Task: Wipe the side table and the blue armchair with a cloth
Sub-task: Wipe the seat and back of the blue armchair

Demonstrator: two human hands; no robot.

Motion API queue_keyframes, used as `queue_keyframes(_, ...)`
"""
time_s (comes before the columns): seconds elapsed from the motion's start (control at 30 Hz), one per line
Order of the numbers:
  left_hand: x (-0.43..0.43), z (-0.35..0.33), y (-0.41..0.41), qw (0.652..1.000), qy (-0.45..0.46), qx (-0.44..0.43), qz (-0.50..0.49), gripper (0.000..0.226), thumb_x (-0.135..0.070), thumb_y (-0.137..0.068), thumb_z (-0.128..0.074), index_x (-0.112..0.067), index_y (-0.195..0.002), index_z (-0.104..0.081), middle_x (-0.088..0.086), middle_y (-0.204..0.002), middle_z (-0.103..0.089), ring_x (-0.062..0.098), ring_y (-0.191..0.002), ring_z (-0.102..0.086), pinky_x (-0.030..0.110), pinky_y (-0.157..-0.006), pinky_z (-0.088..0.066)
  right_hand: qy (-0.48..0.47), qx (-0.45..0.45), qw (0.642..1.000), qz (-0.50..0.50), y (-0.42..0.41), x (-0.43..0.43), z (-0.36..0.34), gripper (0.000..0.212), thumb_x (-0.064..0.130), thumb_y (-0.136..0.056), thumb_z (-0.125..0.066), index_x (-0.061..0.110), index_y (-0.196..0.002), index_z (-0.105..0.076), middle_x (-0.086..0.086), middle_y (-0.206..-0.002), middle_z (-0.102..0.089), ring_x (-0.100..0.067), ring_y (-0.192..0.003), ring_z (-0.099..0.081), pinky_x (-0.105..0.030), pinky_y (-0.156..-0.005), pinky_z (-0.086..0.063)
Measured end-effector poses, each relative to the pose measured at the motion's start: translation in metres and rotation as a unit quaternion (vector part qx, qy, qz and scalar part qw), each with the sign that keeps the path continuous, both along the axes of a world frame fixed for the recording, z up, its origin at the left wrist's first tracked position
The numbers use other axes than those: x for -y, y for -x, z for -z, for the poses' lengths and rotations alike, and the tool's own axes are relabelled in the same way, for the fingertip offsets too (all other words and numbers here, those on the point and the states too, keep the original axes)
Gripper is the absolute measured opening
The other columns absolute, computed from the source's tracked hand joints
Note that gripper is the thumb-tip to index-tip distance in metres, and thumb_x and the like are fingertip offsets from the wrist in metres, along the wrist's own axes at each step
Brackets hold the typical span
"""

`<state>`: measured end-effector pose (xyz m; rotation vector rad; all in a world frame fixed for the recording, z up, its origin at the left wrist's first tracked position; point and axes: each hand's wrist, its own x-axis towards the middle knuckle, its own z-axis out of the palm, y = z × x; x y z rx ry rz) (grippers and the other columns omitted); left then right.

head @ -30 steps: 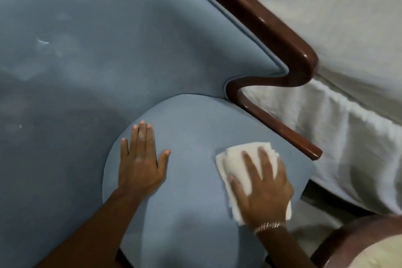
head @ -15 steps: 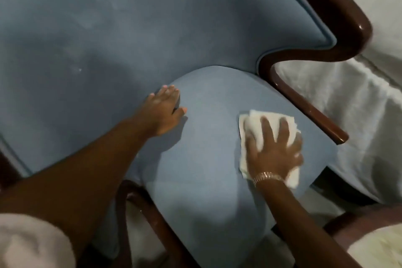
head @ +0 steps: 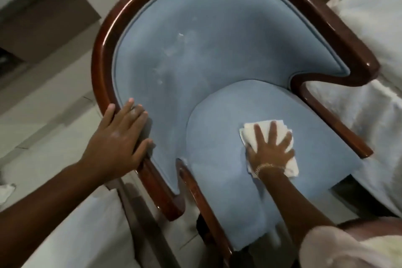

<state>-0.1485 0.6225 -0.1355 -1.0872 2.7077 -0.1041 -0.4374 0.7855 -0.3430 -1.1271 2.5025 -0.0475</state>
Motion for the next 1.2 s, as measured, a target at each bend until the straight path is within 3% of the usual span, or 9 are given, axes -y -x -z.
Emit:
queue_keyframes(0.1,-0.001,0.001,-0.005,1.000,-0.007,-0.009,-0.021,0.074,-0.052,-0.092,-0.038,-0.002,-0.145,-0.048,0.021,-0.155,-0.046,0.039,-0.152,-0.027,0.060,-0.123,-0.021,-0.012,0.058,0.990,-0.130,-0.046,0.044,-0.009,0.078,0.038,-0.089,-0.052,0.043,-0.155,-0.010,-0.004,-0.170,0.005,-0.054,-0.147,-0.008,-0.061,-0.111,-0.029)
queue_keyframes(0.23,0.046,-0.014,-0.007,0.998,0.008,-0.050,-0.033,0.079,-0.055,-0.093,-0.033,-0.003,-0.152,-0.037,0.019,-0.165,-0.030,0.034,-0.156,-0.012,0.055,-0.126,-0.012,0.069,0.233,0.965,-0.095,-0.072,0.085,-0.050,0.055,0.040,-0.080,-0.065,0.042,-0.134,-0.052,0.006,-0.147,-0.053,-0.030,-0.126,-0.055,-0.038,-0.099,-0.048)
queue_keyframes(0.33,0.085,-0.009,-0.001,0.998,0.002,-0.058,-0.029,0.082,-0.057,-0.092,-0.029,-0.006,-0.156,-0.028,0.015,-0.169,-0.018,0.030,-0.158,-0.002,0.055,-0.128,-0.008,0.185,0.502,0.843,0.058,-0.094,0.125,-0.096,0.046,0.060,-0.070,-0.076,0.055,-0.114,-0.065,0.022,-0.107,-0.074,-0.005,-0.088,-0.074,-0.023,-0.075,-0.054)
queue_keyframes(0.43,0.115,-0.013,0.007,0.998,0.013,-0.059,-0.022,0.084,-0.060,-0.092,-0.031,-0.011,-0.159,-0.020,0.011,-0.171,-0.009,0.029,-0.158,0.003,0.054,-0.128,-0.004,0.242,0.591,0.769,-0.012,-0.129,0.125,-0.108,0.054,0.043,-0.081,-0.073,0.053,-0.130,-0.052,0.024,-0.132,-0.061,0.010,-0.120,-0.057,-0.014,-0.101,-0.043)
queue_keyframes(0.53,0.172,-0.022,0.016,0.998,0.017,-0.040,0.035,0.086,-0.062,-0.092,-0.034,-0.014,-0.160,-0.013,0.010,-0.172,-0.005,0.030,-0.158,0.005,0.056,-0.128,-0.005,0.256,0.629,0.734,-0.029,-0.148,0.120,-0.090,0.052,0.019,-0.103,-0.050,0.042,-0.147,-0.034,0.011,-0.161,-0.036,-0.006,-0.147,-0.035,-0.035,-0.126,-0.017)
queue_keyframes(0.7,0.259,-0.032,0.049,0.973,0.011,-0.068,0.219,0.085,-0.057,-0.095,-0.037,-0.003,-0.158,-0.020,0.019,-0.169,-0.013,0.034,-0.158,-0.005,0.053,-0.127,-0.014,0.256,0.512,0.818,0.052,-0.169,0.161,-0.112,0.060,0.078,-0.076,-0.060,0.073,-0.130,-0.036,0.044,-0.145,-0.039,0.017,-0.135,-0.037,-0.022,-0.115,-0.029)
queue_keyframes(0.9,0.312,-0.035,0.109,0.951,-0.013,-0.090,0.296,0.086,-0.058,-0.095,-0.034,-0.006,-0.160,-0.014,0.014,-0.171,-0.006,0.030,-0.159,0.001,0.053,-0.129,-0.013,0.366,0.504,0.767,0.154,-0.147,0.241,-0.112,0.057,0.021,-0.099,-0.059,0.031,-0.148,-0.031,0.006,-0.160,-0.031,-0.003,-0.143,-0.036,-0.020,-0.117,-0.029)
queue_keyframes(1.1,0.331,-0.035,0.155,0.950,-0.041,-0.097,0.293,0.088,-0.064,-0.095,-0.026,-0.009,-0.161,-0.005,0.010,-0.172,0.003,0.025,-0.159,0.008,0.047,-0.131,-0.008,0.349,0.358,0.864,0.062,-0.185,0.238,-0.130,0.071,0.081,-0.080,-0.050,0.066,-0.143,-0.020,0.033,-0.162,-0.012,0.002,-0.147,-0.022,-0.032,-0.114,-0.029)
queue_keyframes(1.2,0.332,-0.030,0.156,0.945,-0.039,-0.119,0.301,0.085,-0.062,-0.096,-0.018,-0.008,-0.160,-0.011,0.011,-0.172,-0.004,0.026,-0.159,0.002,0.049,-0.130,-0.011,0.474,0.291,0.800,0.226,-0.158,0.303,-0.122,0.054,0.059,-0.091,-0.057,0.062,-0.138,-0.030,0.017,-0.163,-0.026,-0.006,-0.148,-0.028,-0.035,-0.120,-0.028)
